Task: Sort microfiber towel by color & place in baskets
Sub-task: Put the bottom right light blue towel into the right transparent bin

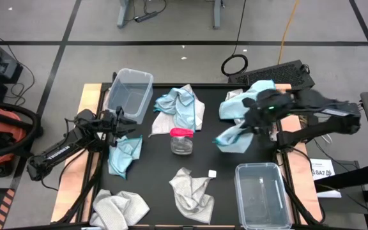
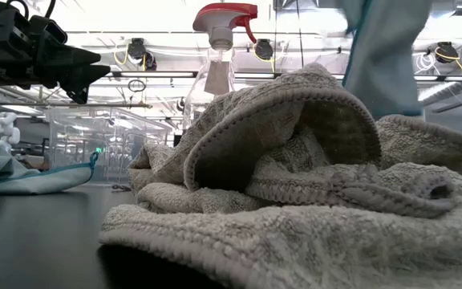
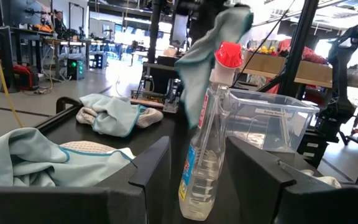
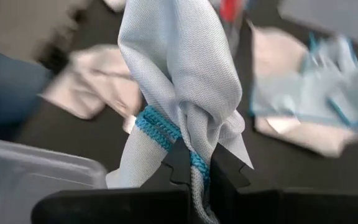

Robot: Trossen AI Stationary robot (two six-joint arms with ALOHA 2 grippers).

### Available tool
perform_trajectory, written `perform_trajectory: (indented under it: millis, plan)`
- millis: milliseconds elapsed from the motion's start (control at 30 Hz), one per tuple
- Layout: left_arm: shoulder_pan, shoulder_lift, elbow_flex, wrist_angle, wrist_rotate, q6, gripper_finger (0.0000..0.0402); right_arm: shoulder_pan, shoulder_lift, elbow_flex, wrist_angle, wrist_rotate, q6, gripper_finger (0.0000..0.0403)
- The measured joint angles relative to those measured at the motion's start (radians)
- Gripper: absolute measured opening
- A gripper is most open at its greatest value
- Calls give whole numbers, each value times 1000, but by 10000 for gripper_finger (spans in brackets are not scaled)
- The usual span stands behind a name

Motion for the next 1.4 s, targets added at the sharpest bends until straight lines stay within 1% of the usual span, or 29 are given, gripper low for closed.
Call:
perform_trajectory:
  millis: [200,367,500,733,833,1033,1233,1400]
  plan:
    - [0,0,0,0,0,0,161,0,-108,62,-10,-175,-7,9]
    - [0,0,0,0,0,0,161,0,-173,85,-24,-363,68,17]
    - [0,0,0,0,0,0,161,1,-204,85,-37,-426,119,20]
    - [0,0,0,0,0,0,161,36,-191,83,-84,-430,125,18]
    - [0,0,0,0,0,0,161,68,-184,55,-82,-435,128,18]
    - [0,0,0,0,0,0,161,145,-177,-71,-56,-450,127,18]
    - [0,0,0,0,0,0,161,241,-177,-209,56,-451,137,18]
    - [0,0,0,0,0,0,161,332,-182,-285,142,-446,114,18]
